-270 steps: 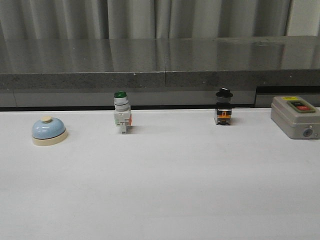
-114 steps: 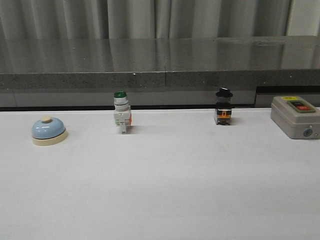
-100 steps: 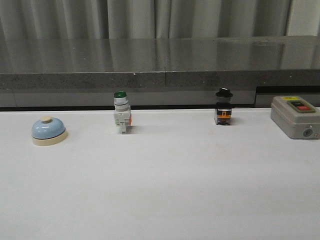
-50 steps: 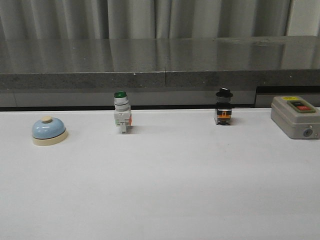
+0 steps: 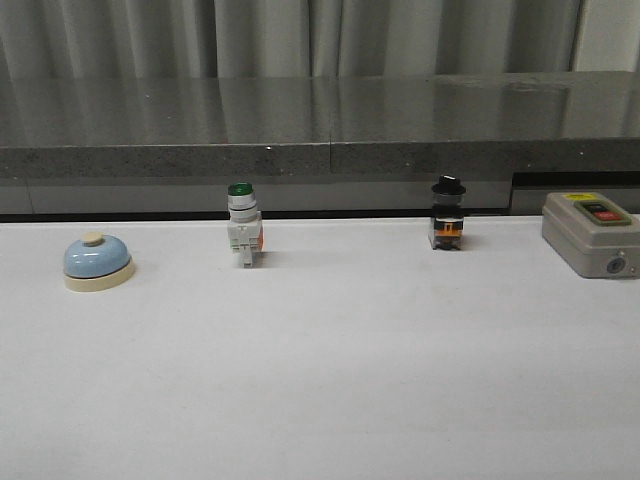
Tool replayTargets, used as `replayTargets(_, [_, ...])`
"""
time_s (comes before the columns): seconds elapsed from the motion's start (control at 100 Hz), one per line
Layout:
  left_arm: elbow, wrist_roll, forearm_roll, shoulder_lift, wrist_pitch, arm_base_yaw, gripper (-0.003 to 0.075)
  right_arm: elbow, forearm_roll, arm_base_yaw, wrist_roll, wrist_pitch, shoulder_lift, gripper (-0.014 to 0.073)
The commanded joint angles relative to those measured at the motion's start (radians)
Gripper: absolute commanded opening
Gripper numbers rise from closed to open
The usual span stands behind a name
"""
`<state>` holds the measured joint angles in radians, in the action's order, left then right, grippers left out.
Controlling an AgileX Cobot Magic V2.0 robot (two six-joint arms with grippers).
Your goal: Place and press bell with both arms
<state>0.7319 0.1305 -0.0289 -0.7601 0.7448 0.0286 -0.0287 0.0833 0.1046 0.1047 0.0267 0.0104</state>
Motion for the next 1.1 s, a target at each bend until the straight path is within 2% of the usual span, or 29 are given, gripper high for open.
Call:
replayTargets(0.0, [0.037, 0.001, 0.029, 0.001, -0.062, -0.001, 0.0689, 0.019, 0.011, -0.006, -0.007, -0.081, 0.021, -0.0064])
replayTargets(0.22, [0.090, -0.108, 0.148, -0.101, -0.101, 0.032, 0.0689, 0.019, 0.011, -0.006, -0.007, -0.081, 0.021, -0.0064])
replayTargets(0.58, [0.267, -0.131, 0.103, -0.475, -0.211, 0.183, 0.0689, 0.019, 0.011, -0.006, -0.007, -0.081, 0.021, -0.0064])
replayTargets(0.87, [0.449, -0.131, 0.086, -0.791, -0.219, 0.187, 0.0689, 0.019, 0.011, -0.006, -0.007, -0.081, 0.021, -0.0064])
replayTargets(1.09, [0.543, -0.131, 0.076, -0.946, -0.220, 0.187, 0.0689, 0.019, 0.011, -0.006, -0.007, -0.081, 0.021, -0.0064])
